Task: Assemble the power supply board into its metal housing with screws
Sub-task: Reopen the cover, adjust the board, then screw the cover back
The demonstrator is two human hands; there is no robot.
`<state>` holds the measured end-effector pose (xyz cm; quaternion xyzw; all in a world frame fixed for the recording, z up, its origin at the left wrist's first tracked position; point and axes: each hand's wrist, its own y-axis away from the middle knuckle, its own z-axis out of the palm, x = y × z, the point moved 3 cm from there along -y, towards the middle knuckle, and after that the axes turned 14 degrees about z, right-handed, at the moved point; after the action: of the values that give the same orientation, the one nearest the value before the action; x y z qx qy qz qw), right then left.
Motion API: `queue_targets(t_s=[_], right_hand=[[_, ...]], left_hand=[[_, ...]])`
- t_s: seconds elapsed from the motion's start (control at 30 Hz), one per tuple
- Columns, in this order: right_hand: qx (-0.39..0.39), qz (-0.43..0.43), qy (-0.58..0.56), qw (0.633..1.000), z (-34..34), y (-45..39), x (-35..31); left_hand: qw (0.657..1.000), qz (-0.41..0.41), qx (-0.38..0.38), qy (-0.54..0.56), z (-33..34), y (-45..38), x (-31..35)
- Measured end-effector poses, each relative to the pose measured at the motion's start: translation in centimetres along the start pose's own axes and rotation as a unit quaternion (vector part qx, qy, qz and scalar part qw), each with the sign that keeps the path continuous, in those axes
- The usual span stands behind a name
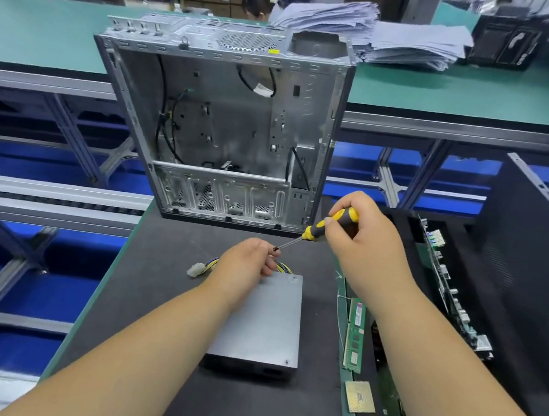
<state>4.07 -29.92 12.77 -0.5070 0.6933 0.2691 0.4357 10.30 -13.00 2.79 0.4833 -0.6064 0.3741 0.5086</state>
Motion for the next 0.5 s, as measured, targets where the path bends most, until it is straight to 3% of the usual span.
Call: queue_targets(t_s=[0.1,0.2,0.3,0.5], right_hand=[[-0.002,0.017,0.057,0.998,-0.3,-0.6,0.7],[-0.015,0.034,0.113,0.993,-0.2,-1.0,1.2],[-0.029,0.041,0.140,0.989,0.1,-1.4,1.3],[-0.026,0.028,0.197,0.980,0.6,-1.9,1.1]], left_hand=[[0.972,0.130,-0.060,-0.186,0.7,-0.4,-0.7],[0.921,0.218,-0.145,-0.288,1.8,-0.7,-1.0],[0.899,0.244,-0.162,-0.327,2.4,-0.7,-1.0],[0.893,0.265,-0.141,-0.336,2.3,-0.4,-2.0]])
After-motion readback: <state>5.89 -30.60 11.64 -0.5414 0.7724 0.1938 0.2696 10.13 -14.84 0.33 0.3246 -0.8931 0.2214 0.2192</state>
